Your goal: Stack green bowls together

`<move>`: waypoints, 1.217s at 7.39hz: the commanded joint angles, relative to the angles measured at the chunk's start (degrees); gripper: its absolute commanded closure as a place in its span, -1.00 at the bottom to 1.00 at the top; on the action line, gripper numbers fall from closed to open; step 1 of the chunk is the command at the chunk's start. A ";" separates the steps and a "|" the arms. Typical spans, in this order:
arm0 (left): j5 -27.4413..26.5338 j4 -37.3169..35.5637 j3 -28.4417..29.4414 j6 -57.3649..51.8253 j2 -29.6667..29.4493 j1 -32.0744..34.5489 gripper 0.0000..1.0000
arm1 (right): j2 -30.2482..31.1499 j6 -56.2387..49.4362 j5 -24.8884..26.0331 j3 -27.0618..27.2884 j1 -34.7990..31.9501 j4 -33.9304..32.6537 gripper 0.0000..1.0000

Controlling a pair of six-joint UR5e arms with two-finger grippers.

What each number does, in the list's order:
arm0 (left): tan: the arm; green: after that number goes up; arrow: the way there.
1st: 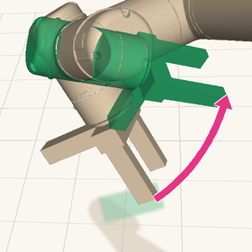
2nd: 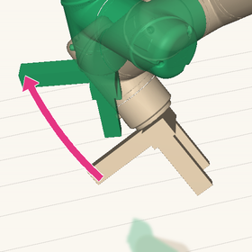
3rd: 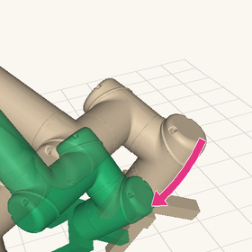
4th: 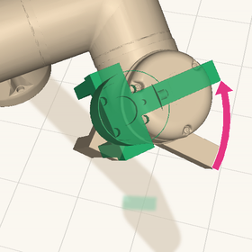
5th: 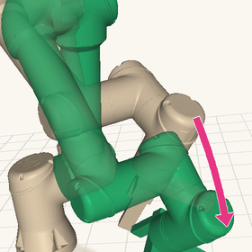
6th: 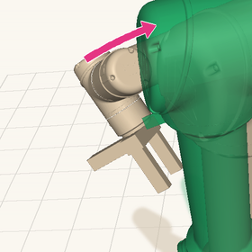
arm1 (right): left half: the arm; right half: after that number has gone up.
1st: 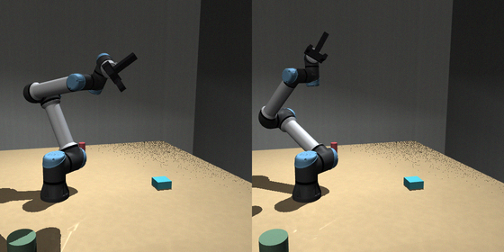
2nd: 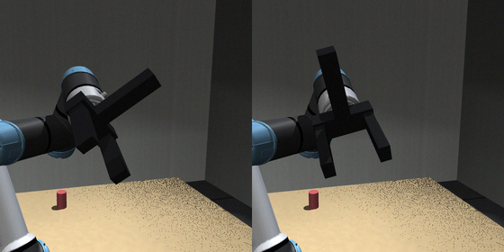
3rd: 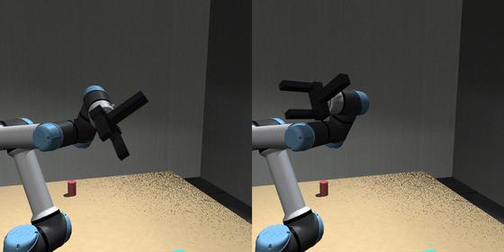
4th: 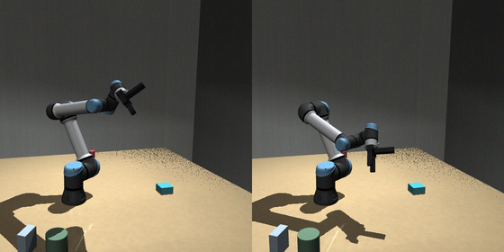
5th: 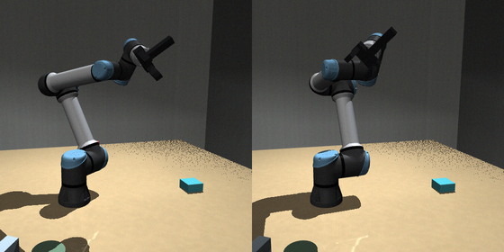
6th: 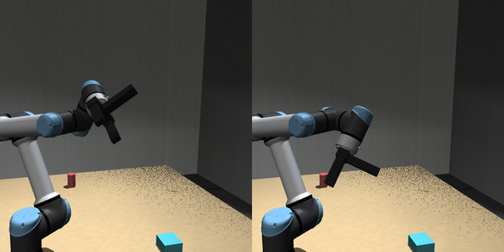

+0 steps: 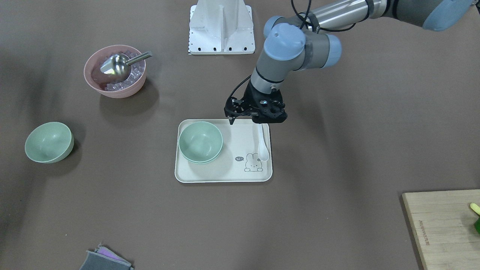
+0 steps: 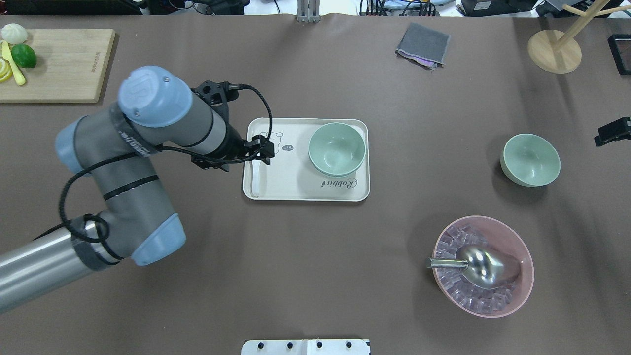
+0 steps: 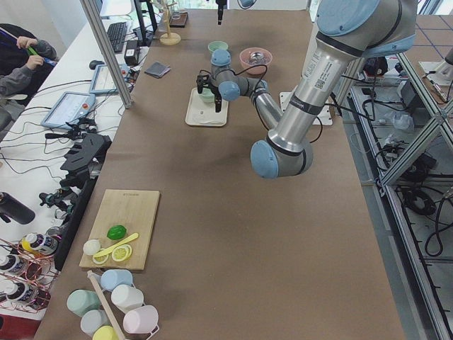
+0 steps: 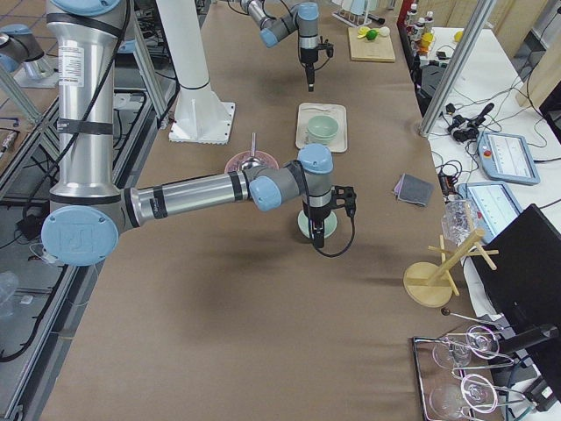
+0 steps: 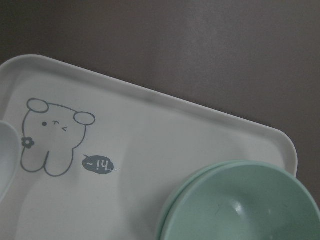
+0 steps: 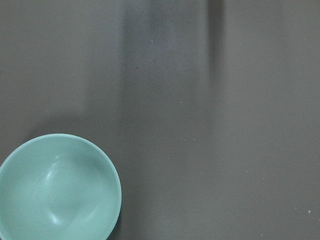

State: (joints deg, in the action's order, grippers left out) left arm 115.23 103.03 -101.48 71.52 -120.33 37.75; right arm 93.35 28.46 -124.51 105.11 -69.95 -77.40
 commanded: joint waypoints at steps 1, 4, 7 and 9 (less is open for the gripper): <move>5.50 -1.08 -4.34 -14.57 10.16 7.22 -0.96 | -1.24 1.68 0.06 -1.04 1.48 0.32 -1.00; 17.17 -1.07 -4.17 -47.01 23.96 24.77 -0.97 | -2.65 10.61 1.90 -5.95 5.87 10.03 -1.00; 18.71 -1.07 -4.08 -53.94 27.96 29.23 -0.97 | -2.65 14.25 2.95 -6.85 8.95 12.45 -1.00; 18.71 -1.07 -4.08 -53.94 28.04 29.23 -0.97 | -2.47 14.35 3.84 -8.07 9.66 12.45 -0.98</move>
State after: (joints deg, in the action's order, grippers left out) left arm 133.89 101.96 -105.59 17.81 -92.43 66.83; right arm 90.81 42.59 -121.10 97.90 -60.75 -65.06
